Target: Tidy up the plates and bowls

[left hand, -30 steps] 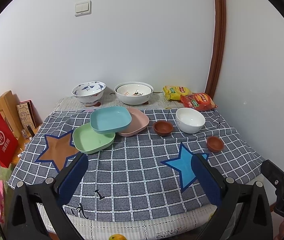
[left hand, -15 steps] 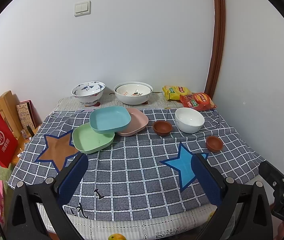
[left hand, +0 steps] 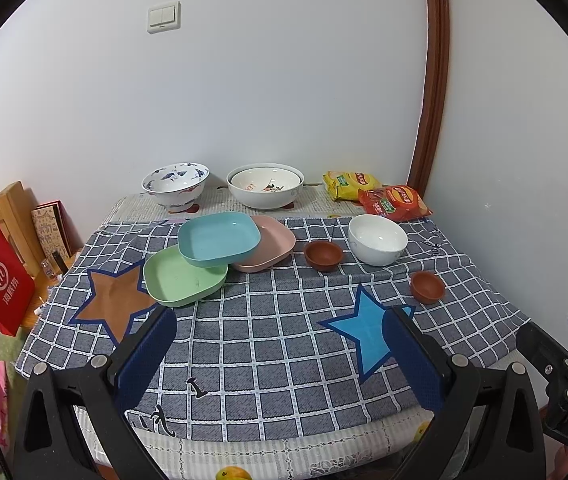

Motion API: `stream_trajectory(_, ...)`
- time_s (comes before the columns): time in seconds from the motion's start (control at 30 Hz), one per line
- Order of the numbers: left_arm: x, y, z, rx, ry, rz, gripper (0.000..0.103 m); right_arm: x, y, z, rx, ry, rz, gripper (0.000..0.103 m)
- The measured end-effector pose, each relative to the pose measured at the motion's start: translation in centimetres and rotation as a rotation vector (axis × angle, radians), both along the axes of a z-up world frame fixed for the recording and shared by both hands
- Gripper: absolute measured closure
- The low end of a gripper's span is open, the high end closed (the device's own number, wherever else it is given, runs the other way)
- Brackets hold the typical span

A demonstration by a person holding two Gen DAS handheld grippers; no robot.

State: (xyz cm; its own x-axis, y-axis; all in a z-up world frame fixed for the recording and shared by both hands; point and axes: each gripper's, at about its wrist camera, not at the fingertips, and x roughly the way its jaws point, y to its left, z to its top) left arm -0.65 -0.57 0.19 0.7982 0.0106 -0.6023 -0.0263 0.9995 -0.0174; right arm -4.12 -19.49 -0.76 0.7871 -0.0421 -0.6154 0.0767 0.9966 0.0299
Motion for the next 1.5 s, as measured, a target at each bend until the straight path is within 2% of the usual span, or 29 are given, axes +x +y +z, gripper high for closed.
stream_trajectory(0.87,0.6,-0.1,0.6,0.002,0.0,-0.037,0.0,0.6,-0.2,-0.2,0.013,-0.009,0.026,0.0)
stream_trajectory(1.17,3.1,0.2,-0.6,-0.007,0.036,-0.069,0.0,3.0,0.5,-0.6,0.023,-0.02,0.066,0.0)
stream_trajectory(1.3,4.3,1.4,-1.5,-0.009,0.048,-0.059,0.005,4.5,1.0,-0.8,0.019,-0.018,0.064,0.001)
stream_trajectory(1.5,6.5,4.1,-3.4,-0.023,0.089,-0.03,0.005,8.2,2.3,-2.6,0.048,0.044,0.088,0.006)
